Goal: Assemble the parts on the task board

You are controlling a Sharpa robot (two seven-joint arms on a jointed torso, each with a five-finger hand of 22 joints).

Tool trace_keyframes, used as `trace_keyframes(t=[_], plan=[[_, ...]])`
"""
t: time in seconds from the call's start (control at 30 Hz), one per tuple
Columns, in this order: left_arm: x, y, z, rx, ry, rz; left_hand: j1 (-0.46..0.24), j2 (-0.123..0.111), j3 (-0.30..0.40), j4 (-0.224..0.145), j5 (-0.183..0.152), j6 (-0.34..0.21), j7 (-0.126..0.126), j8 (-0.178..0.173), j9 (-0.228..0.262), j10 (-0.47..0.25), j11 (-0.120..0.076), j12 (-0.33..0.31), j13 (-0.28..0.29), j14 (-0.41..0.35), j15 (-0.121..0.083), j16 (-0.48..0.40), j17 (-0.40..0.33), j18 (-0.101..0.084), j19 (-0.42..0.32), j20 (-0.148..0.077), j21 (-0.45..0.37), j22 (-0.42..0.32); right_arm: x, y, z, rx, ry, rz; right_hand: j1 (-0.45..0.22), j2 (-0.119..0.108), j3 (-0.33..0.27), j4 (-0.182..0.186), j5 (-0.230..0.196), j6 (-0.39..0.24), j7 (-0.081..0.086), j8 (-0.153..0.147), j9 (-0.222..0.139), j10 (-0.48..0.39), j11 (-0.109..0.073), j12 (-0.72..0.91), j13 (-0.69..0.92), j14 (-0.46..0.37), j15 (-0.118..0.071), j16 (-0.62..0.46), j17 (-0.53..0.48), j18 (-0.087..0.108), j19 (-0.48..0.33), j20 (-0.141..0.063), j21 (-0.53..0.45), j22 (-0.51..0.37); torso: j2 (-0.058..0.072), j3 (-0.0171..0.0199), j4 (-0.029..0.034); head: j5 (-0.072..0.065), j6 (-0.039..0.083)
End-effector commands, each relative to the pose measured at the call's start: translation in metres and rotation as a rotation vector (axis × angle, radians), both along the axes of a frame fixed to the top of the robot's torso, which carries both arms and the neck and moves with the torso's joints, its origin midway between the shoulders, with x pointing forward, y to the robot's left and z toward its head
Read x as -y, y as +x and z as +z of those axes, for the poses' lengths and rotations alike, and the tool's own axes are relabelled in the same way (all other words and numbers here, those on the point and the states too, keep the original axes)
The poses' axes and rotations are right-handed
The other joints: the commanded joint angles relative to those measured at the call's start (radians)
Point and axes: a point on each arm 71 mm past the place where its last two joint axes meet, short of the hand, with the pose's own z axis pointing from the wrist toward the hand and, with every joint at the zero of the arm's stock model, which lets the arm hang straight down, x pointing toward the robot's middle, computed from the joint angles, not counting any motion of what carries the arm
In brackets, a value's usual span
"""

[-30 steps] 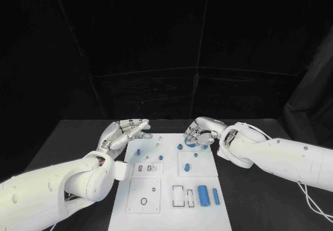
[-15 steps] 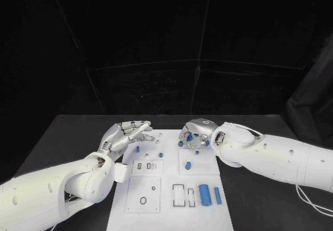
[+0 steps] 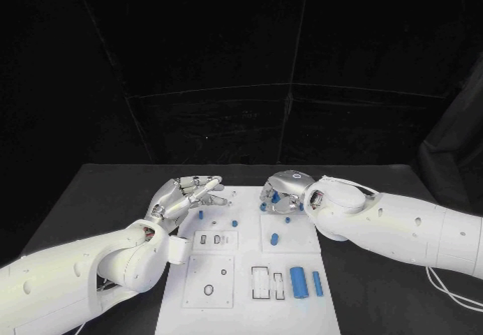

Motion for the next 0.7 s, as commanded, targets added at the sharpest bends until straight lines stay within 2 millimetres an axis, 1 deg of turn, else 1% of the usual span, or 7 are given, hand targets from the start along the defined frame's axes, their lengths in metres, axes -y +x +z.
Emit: trace_keyframes(t=[0.03, 0.2, 0.27, 0.33, 0.43, 0.63, 0.7], plan=[[0.003, 0.0, 0.001, -0.002, -0.01, -0.029, -0.001, 0.011, 0.002, -0.007, -0.006, 0.005, 0.002, -0.005, -0.001, 0.005, 0.003, -0.006, -0.001, 0.001, 0.003, -0.006, 0.001, 0.013, 0.007, 0.0, -0.006, -0.002, -0.001, 0.002, -0.001, -0.005, -0.036, -0.004, -0.004, -0.016, 0.012, 0.007, -0.003, -0.007, 0.001, -0.002, 0.001, 0.012, -0.003, 0.001, 0.001, 0.019, 0.002, 0.043, 0.044, 0.011, 0.012, 0.001, 0.037, 0.046, 0.003, 0.0018, 0.0003, 0.004, -0.002], [0.002, 0.0, 0.001, -0.005, -0.008, -0.03, -0.001, 0.013, 0.002, -0.009, -0.006, 0.005, 0.003, -0.008, -0.002, 0.005, 0.004, -0.009, -0.001, -0.001, 0.004, -0.01, 0.002, 0.013, 0.008, 0.0, -0.008, -0.004, -0.002, 0.005, -0.003, -0.022, -0.053, -0.006, -0.007, -0.022, 0.022, 0.015, -0.004, -0.006, 0.0, -0.001, 0.001, 0.016, -0.004, 0.001, 0.001, 0.018, 0.003, 0.075, 0.073, 0.007, 0.018, 0.001, 0.066, 0.079, 0.005, 0.0021, 0.0008, 0.004, -0.001], [0.002, 0.0, 0.001, -0.005, -0.008, -0.03, -0.001, 0.013, 0.002, -0.009, -0.006, 0.005, 0.003, -0.008, -0.002, 0.005, 0.004, -0.009, -0.001, -0.001, 0.004, -0.01, 0.002, 0.013, 0.008, 0.0, -0.008, -0.004, -0.003, 0.005, -0.004, -0.028, -0.058, -0.006, -0.007, -0.022, 0.023, 0.017, -0.005, -0.005, 0.0, -0.001, 0.001, 0.016, -0.004, 0.0, 0.001, 0.018, 0.003, 0.078, 0.076, 0.006, 0.017, 0.001, 0.069, 0.083, 0.008, 0.001, 0.0018, 0.003, -0.003], [0.001, 0.0, 0.001, -0.006, -0.008, -0.03, -0.001, 0.013, 0.002, -0.009, -0.006, 0.005, 0.003, -0.008, -0.002, 0.006, 0.004, -0.01, -0.001, -0.002, 0.004, -0.011, 0.003, 0.013, 0.008, 0.001, -0.008, -0.004, -0.004, 0.006, -0.004, -0.034, -0.064, -0.004, -0.008, -0.023, 0.026, 0.019, -0.006, -0.004, 0.0, -0.001, 0.002, 0.017, -0.004, 0.0, 0.001, 0.017, 0.003, 0.083, 0.081, 0.006, 0.017, 0.001, 0.074, 0.088, 0.009, 0.0023, 0.0011, 0.004, -0.004], [0.001, 0.0, 0.001, -0.007, -0.007, -0.031, -0.001, 0.014, 0.002, -0.01, -0.006, 0.005, 0.003, -0.009, -0.002, 0.006, 0.005, -0.011, -0.001, -0.002, 0.004, -0.012, 0.003, 0.013, 0.008, 0.001, -0.009, -0.005, -0.007, 0.006, -0.005, -0.041, -0.069, 0.001, -0.008, -0.023, 0.028, 0.021, -0.007, -0.002, 0.0, 0.0, 0.002, 0.018, -0.004, 0.0, 0.001, 0.018, 0.003, 0.094, 0.092, 0.004, 0.02, 0.002, 0.082, 0.099, 0.012, 0.002, 0.0017, 0.002, -0.005], [0.0, 0.0, 0.0, -0.009, -0.007, -0.03, 0.0, 0.017, 0.003, -0.012, -0.006, 0.006, 0.002, -0.009, -0.002, 0.007, 0.004, -0.012, -0.001, -0.003, 0.004, -0.014, 0.004, 0.013, 0.008, 0.001, -0.01, -0.005, -0.011, 0.005, -0.005, -0.043, -0.067, 0.015, -0.006, -0.027, 0.037, 0.027, -0.007, 0.002, 0.0, 0.0, 0.002, 0.025, -0.005, 0.002, 0.002, 0.02, 0.003, 0.129, 0.128, -0.001, 0.03, 0.002, 0.112, 0.139, 0.013, 0.0026, 0.0011, 0.008, -0.01], [0.0, 0.0, 0.0, -0.009, -0.006, -0.03, 0.001, 0.019, 0.004, -0.013, -0.006, 0.007, 0.002, -0.01, -0.002, 0.008, 0.004, -0.013, -0.001, -0.003, 0.004, -0.015, 0.005, 0.013, 0.008, 0.001, -0.011, -0.006, -0.012, 0.004, -0.005, -0.042, -0.066, 0.017, -0.006, -0.028, 0.039, 0.028, -0.007, 0.002, 0.0, 0.0, 0.002, 0.026, -0.005, 0.002, 0.002, 0.021, 0.003, 0.135, 0.134, -0.002, 0.031, 0.002, 0.118, 0.146, 0.013, 0.0033, 0.0014, 0.008, -0.017]])
